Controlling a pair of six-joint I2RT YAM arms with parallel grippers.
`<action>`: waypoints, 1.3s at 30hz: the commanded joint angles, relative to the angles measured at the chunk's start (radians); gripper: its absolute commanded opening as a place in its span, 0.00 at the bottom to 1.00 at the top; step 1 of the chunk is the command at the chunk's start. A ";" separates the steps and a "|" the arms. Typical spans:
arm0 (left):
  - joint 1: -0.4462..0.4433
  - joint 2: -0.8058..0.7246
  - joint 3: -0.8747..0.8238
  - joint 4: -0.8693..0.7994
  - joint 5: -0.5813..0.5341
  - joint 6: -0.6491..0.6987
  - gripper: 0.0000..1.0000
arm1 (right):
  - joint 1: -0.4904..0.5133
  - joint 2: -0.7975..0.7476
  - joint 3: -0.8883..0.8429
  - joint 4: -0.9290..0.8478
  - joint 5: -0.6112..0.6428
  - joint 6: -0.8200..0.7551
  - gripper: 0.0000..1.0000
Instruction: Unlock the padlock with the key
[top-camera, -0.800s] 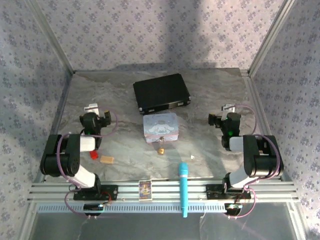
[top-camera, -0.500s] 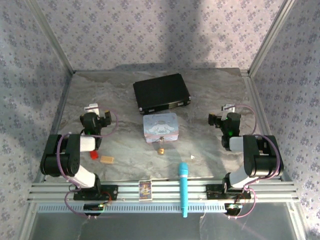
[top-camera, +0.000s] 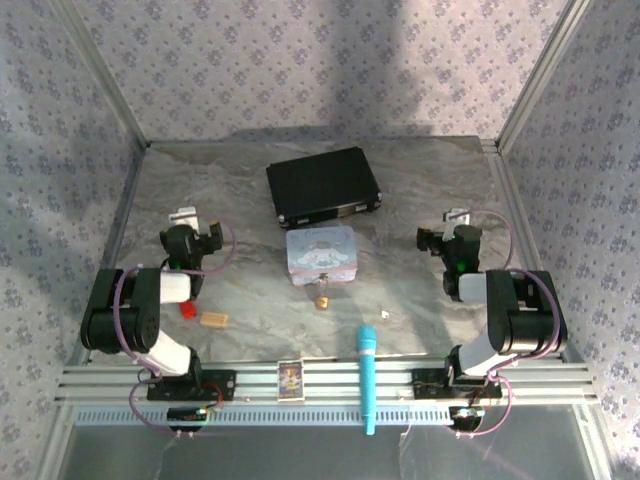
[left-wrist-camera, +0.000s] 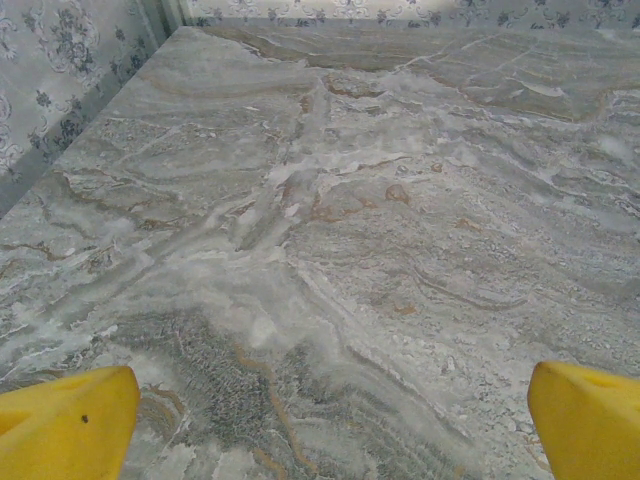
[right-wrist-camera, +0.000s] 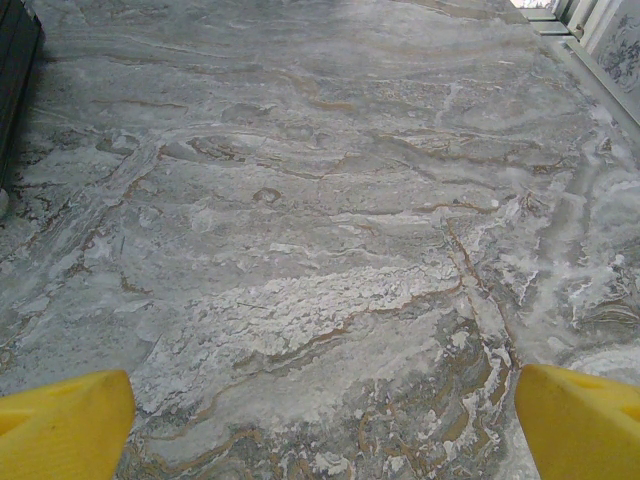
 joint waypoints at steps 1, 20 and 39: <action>0.008 0.003 -0.004 0.030 0.012 0.004 1.00 | -0.007 0.009 0.021 -0.004 -0.012 -0.014 1.00; 0.007 0.004 -0.003 0.029 0.013 0.005 1.00 | -0.009 0.009 0.021 -0.004 -0.015 -0.013 1.00; -0.048 -0.406 0.135 -0.473 -0.020 -0.130 1.00 | 0.007 -0.339 0.105 -0.473 -0.052 0.071 1.00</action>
